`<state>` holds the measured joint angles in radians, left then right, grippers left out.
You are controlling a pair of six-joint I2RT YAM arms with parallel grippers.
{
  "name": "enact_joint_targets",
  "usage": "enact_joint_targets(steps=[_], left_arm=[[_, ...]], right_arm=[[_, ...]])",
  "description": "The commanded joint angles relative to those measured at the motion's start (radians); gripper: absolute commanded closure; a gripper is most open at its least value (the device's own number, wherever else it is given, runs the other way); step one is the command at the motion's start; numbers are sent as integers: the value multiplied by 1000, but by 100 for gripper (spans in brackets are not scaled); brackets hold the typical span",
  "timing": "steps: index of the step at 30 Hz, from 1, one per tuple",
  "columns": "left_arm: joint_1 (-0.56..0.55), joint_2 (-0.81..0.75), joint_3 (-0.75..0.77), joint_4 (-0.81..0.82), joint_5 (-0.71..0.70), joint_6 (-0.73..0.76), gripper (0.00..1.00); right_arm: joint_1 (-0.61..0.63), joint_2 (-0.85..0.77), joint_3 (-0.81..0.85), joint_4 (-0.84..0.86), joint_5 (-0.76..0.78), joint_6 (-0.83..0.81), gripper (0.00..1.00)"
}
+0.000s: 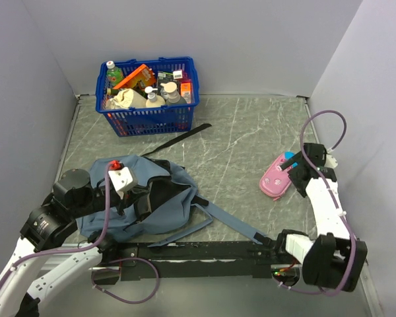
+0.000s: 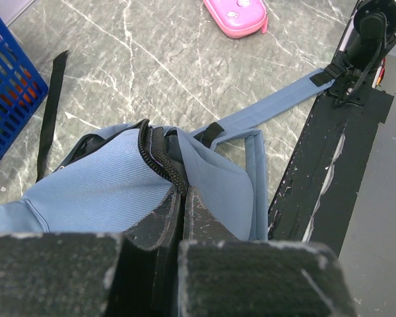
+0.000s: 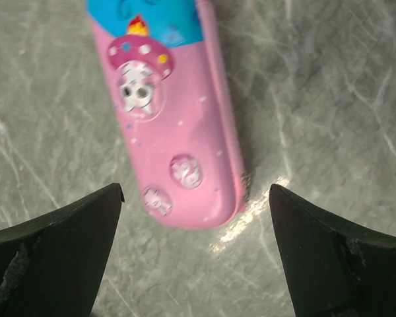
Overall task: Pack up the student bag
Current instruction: Pick up the stationery from the center of the board.
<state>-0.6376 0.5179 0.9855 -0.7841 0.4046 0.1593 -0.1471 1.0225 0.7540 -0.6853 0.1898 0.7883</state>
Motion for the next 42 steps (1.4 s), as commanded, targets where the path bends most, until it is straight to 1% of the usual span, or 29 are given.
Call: enact_joint_targets(steps=[1,2,3,7,11,16,22,23,28,31,32,34,35,40,41,42], left_arm=[[1,-32,30,117,79,-30,99],[0,-35,27,117,79,-30,99],[0,-38,24,117,77,-30,99],[0,-39,22,120,79,-32,99],[1,-44,31,109,82,-27,99],[0,-47,27,105,74,-18,99],[0,-44,21,114,82,-14,99],[1,-42,22,115,82,-14,99],[0,-33,24,123,86,-17,99],[1,-33,24,120,83,-17,99],[0,-35,27,115,79,-17,99],[1,-35,27,111,76,-17,99],[0,-38,24,109,74,-17,99],[0,-35,24,111,80,-21,99],[0,-30,27,111,80,-23,99],[0,-29,27,114,80,-27,99]], right_arm=[[-101,57,4,101,-140,-156,0],[-130,70,-5,159,-167,-175,0],[-141,85,-8,179,-215,-204,0],[-173,212,8,240,-271,-228,0],[-203,275,-22,340,-328,-239,0],[-210,401,37,311,-343,-250,0],[-200,470,28,378,-423,-241,1],[-195,473,25,389,-426,-239,5],[-166,522,41,398,-438,-233,11],[-140,536,42,423,-441,-235,19],[-134,533,39,431,-441,-236,28],[-120,512,35,451,-447,-233,37],[-115,499,27,457,-449,-233,44],[-83,386,8,486,-451,-239,59],[-80,370,7,490,-467,-241,65],[-75,349,7,494,-475,-244,67]])
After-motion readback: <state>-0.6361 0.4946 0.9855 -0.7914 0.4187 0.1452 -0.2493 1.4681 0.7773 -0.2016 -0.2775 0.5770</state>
